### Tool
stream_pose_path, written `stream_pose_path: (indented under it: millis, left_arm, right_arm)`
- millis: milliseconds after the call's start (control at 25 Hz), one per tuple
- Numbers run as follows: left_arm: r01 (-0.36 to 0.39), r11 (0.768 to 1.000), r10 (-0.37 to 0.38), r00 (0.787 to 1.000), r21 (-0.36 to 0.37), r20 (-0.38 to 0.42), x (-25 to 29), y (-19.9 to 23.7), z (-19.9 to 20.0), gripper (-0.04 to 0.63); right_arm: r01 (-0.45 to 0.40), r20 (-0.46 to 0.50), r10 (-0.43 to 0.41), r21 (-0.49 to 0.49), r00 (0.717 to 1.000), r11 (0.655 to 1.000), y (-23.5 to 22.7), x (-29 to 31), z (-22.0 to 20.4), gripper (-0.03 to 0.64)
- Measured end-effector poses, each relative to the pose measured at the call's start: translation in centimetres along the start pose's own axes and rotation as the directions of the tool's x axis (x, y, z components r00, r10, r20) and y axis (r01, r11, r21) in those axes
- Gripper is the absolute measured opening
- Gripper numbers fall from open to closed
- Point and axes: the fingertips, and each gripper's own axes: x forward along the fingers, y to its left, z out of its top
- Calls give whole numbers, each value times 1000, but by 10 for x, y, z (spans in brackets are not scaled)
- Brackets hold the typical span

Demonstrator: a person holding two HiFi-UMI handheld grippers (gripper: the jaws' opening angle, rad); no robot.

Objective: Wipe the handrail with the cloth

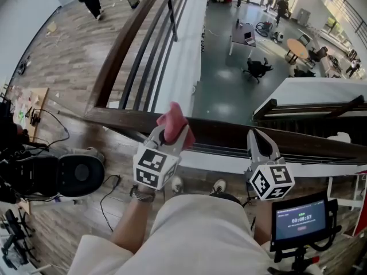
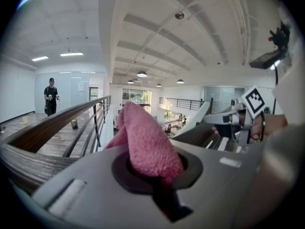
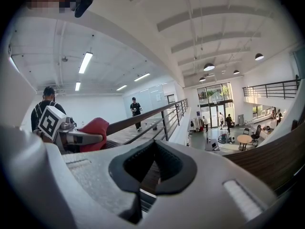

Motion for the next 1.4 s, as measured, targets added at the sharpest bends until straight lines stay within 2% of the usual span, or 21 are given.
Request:
stream_pose_path:
  millis: [320,760,1120,1400]
  left_arm:
    - [7,1000,-7,1000,1,-4,1,-5,0,34]
    - [29,1000,-29,999,10,-17,5,-19,0,34]
    - [18,1000,-17,1000,13,-11,2,-19,-5,34]
    - [-68,996,67,997,57,23,-8,-23,-10,35]
  right_arm:
    - [-5,27,4,23,1000,1000,-1,-4,3,3]
    - [-9,18,8,30,1000,1000,-1,-6,0,3]
    - [-24,6,24,32,1000,999,4,-8,-4,3]
    - [-45,5,45,44,999,998,11,-12,-9,3]
